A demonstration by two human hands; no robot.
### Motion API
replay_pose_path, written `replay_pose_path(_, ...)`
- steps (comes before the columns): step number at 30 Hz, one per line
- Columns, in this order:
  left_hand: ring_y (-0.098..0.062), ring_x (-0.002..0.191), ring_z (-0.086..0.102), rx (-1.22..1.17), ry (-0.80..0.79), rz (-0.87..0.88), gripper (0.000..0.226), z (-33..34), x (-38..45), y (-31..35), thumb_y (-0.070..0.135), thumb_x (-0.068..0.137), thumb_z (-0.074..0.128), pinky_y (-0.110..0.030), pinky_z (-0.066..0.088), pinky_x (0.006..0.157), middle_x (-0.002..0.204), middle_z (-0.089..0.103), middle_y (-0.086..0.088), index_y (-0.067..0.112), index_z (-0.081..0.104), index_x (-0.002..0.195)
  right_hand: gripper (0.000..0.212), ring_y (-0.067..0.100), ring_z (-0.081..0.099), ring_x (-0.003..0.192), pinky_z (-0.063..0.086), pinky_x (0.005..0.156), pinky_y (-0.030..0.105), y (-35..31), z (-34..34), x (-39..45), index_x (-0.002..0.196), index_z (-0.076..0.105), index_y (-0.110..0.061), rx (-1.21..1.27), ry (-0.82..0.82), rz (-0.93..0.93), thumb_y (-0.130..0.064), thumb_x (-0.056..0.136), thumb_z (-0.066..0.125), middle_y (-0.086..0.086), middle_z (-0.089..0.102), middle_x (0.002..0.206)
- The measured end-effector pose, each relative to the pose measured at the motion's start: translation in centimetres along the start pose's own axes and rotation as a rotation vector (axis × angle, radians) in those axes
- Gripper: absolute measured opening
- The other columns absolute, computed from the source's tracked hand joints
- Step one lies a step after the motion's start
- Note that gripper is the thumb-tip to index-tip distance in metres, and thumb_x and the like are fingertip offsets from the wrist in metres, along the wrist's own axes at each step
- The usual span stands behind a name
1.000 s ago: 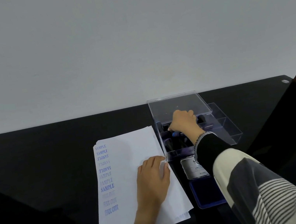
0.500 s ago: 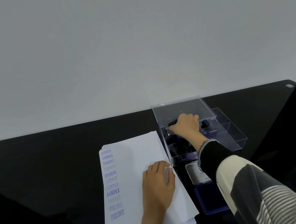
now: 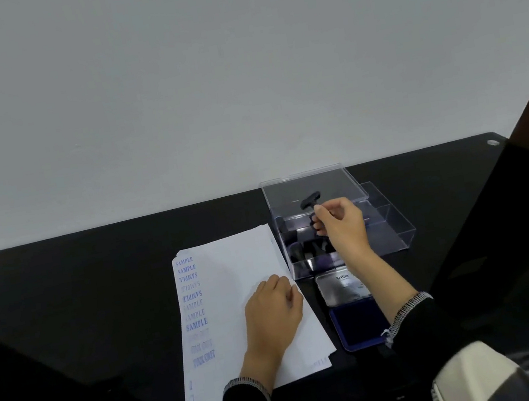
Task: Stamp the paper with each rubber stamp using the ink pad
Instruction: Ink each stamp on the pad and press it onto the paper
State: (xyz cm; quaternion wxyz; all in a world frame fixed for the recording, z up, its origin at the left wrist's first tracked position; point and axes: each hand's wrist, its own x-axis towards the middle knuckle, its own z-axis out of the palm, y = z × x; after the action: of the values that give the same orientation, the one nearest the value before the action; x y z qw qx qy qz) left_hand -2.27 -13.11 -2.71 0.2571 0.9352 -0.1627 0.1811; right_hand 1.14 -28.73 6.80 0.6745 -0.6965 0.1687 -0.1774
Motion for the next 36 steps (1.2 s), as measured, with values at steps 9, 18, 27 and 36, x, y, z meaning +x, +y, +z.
replay_pose_path(9,-0.010,0.101,0.046,-0.016,-0.239,0.020,0.033,-1.4,-1.3,1.0,0.048,0.100,0.033,-0.023,0.032,0.086,0.107,0.054,0.013,0.025,0.057,0.105,0.003,0.024,0.065,0.085,0.053,0.081,0.038,2.7,-8.0,-6.3,0.090,0.059,-0.021,-0.098,0.138,0.012,-0.021,0.092,0.061,0.004,0.064,0.086)
replay_pose_path(18,-0.012,0.144,0.011,0.035,-0.535,0.146,0.102,-2.9,-4.6,2.9,0.089,0.069,0.043,-0.038,-0.001,0.120,0.156,0.023,0.012,0.030,0.026,0.150,0.005,0.020,0.067,0.078,0.050,0.074,0.031,5.2,-8.6,-9.5,0.088,0.059,-0.020,-0.130,0.153,0.077,-0.023,0.091,0.063,0.001,0.066,0.079)
replay_pose_path(27,-0.008,0.144,0.016,0.042,-0.486,0.132,0.091,-2.5,-3.9,3.9,0.080,0.077,0.048,-0.034,-0.004,0.120,0.153,0.032,0.012,0.025,0.035,0.148,0.004,0.021,0.065,0.080,0.045,0.062,0.020,4.6,-8.5,-9.1,0.089,0.059,-0.021,-0.185,0.132,0.055,-0.023,0.092,0.061,0.007,0.065,0.085)
replay_pose_path(36,-0.002,0.138,0.025,-0.069,-0.440,0.091,0.091,-2.0,-4.6,3.2,0.083,0.072,0.048,-0.027,-0.003,0.117,0.149,0.036,0.016,0.030,0.039,0.146,0.007,0.011,0.052,0.067,0.040,0.057,0.012,4.6,-9.0,-8.7,0.086,0.063,-0.020,-0.430,0.024,-0.128,-0.024,0.091,0.062,0.000,0.055,0.074)
